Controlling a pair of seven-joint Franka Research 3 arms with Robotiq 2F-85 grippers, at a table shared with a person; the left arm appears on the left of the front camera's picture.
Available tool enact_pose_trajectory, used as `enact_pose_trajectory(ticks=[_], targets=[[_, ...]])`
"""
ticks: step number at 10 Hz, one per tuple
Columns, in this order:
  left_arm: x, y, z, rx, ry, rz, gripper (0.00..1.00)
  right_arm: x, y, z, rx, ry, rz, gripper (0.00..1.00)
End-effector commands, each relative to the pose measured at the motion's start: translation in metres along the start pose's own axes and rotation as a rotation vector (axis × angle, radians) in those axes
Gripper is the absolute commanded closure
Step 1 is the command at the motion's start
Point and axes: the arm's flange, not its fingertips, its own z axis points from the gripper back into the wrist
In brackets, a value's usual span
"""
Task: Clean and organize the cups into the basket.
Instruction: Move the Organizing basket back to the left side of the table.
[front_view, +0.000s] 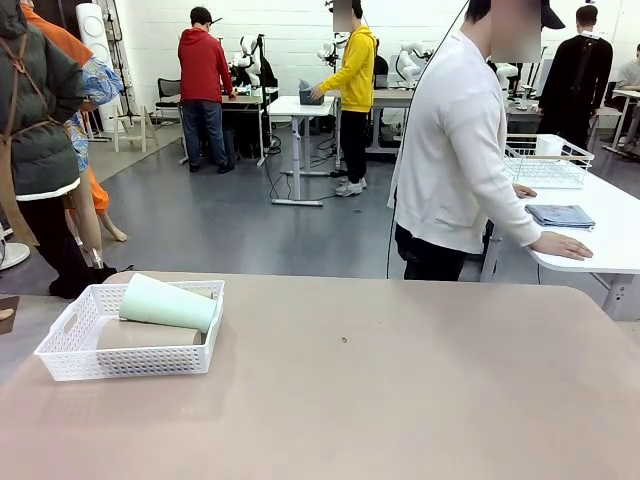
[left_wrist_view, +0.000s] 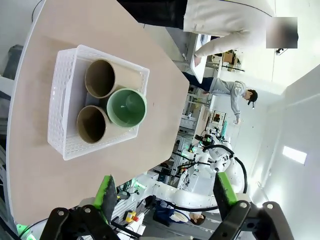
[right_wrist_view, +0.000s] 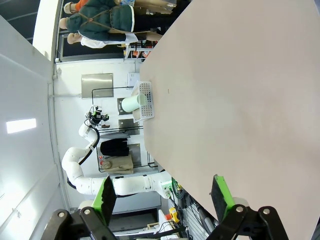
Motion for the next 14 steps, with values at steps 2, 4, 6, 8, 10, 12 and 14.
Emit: enact_pose_trajectory(ticks=[2, 4, 6, 8, 10, 12, 14], targets=[[-0.0021, 0.0009, 0.0012, 0.005, 0.005, 0.001, 0.0, 0.0008, -0.0003, 0.0006, -0.004, -0.002, 0.005, 0.0], [-0.0021, 0.0009, 0.0012, 0.005, 0.005, 0.001, 0.0, 0.0008, -0.0003, 0.0006, -0.004, -0.002, 0.005, 0.0], [-0.0021, 0.0009, 0.0012, 0.005, 0.005, 0.001, 0.0, 0.0008, -0.0003, 0.0006, -0.004, -0.002, 0.005, 0.0], [-0.0021, 0.0009, 0.0012, 0.005, 0.005, 0.001, 0.0, 0.0008, -0.0003, 0.0006, -0.004, -0.002, 0.005, 0.0], [-0.0021, 0.0009, 0.0012, 0.005, 0.005, 0.001, 0.0, 0.0008, -0.0003, 0.0006, -0.004, -0.002, 0.005, 0.0], [-0.0021, 0.0009, 0.0012, 0.005, 0.005, 0.001, 0.0, 0.0008, -0.0003, 0.0006, -0.004, -0.002, 0.005, 0.0], [-0.0021, 0.0009, 0.0012, 0.005, 0.005, 0.001, 0.0, 0.0008, -0.0003, 0.0006, -0.004, -0.002, 0.005, 0.0]])
